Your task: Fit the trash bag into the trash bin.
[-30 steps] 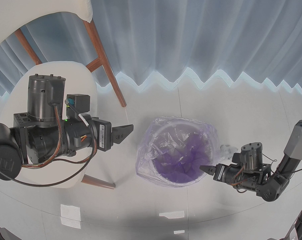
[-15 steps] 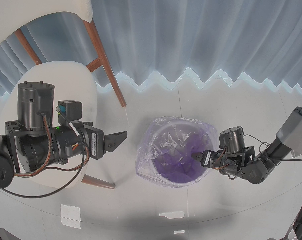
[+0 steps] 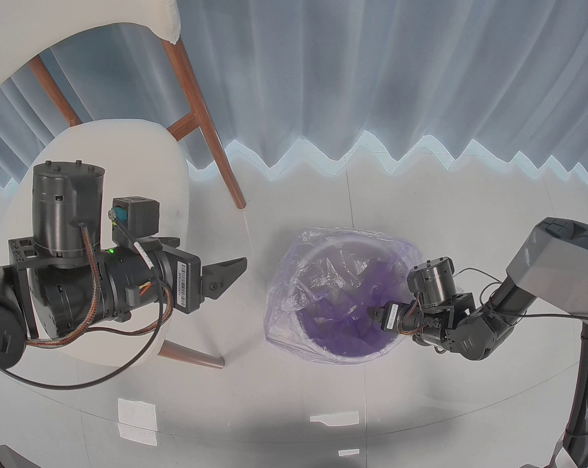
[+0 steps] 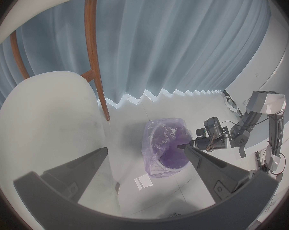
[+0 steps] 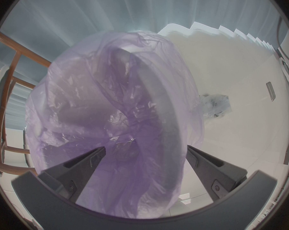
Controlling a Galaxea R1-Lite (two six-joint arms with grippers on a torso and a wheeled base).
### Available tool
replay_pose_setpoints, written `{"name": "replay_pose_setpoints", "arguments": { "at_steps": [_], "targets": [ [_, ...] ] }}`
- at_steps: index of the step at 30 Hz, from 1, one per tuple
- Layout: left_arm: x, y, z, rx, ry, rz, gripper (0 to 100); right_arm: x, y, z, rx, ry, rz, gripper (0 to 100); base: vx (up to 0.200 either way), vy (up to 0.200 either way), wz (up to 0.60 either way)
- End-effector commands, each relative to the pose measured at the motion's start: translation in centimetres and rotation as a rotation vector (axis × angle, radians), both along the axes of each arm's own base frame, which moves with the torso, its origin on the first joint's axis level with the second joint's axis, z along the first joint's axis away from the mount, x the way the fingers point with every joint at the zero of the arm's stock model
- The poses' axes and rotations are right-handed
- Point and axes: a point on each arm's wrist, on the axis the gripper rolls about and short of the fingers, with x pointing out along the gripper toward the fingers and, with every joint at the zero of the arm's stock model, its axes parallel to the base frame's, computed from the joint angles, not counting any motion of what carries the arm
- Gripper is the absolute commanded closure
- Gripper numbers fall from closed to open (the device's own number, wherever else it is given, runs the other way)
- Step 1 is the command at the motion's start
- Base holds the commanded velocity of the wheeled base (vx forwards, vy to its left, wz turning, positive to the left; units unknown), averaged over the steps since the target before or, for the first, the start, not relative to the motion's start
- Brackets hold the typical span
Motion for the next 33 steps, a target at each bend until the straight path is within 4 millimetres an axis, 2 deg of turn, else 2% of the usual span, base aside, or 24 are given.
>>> {"name": "replay_pose_setpoints", "arguments": {
  "at_steps": [1, 2, 3, 12, 15, 21, 25, 33],
  "targets": [
    [0.1, -0.1, -0.1, 0.002, 0.004, 0.000, 0, 0.6, 0.2, -1.5, -0.012, 0.023, -0.006, 0, 0.000, 0.000, 0.00],
    [0.1, -0.1, -0.2, 0.003, 0.005, 0.000, 0, 0.7, 0.2, -1.6, -0.012, 0.024, -0.006, 0, 0.000, 0.000, 0.00],
    [0.1, -0.1, -0.2, 0.003, 0.005, 0.000, 0, 0.8, 0.2, -1.7, -0.012, 0.024, -0.007, 100, 0.000, 0.000, 0.00],
    [0.1, -0.1, -0.2, 0.002, 0.005, -0.001, 0, 1.0, 0.3, -1.2, -0.006, 0.004, -0.005, 100, 0.000, 0.000, 0.00],
    [0.1, 0.0, -0.1, -0.002, 0.004, -0.004, 0, 0.8, -0.2, -0.4, -0.016, -0.014, -0.001, 100, 0.000, 0.000, 0.00],
    [0.1, -0.2, 0.0, -0.017, 0.003, -0.033, 0, 0.3, -1.8, 2.0, -0.069, -0.076, 0.071, 100, 0.000, 0.000, 0.00],
    [-0.2, -0.1, -0.8, -0.012, 0.035, -0.067, 0, 0.6, -3.6, 3.7, -0.113, -0.124, 0.133, 100, 0.000, 0.000, 0.00],
    [-0.3, -0.1, -1.1, -0.012, 0.044, -0.067, 0, 1.6, -5.8, 4.4, -0.148, -0.196, 0.256, 100, 0.000, 0.000, 0.00]
  ]
}}
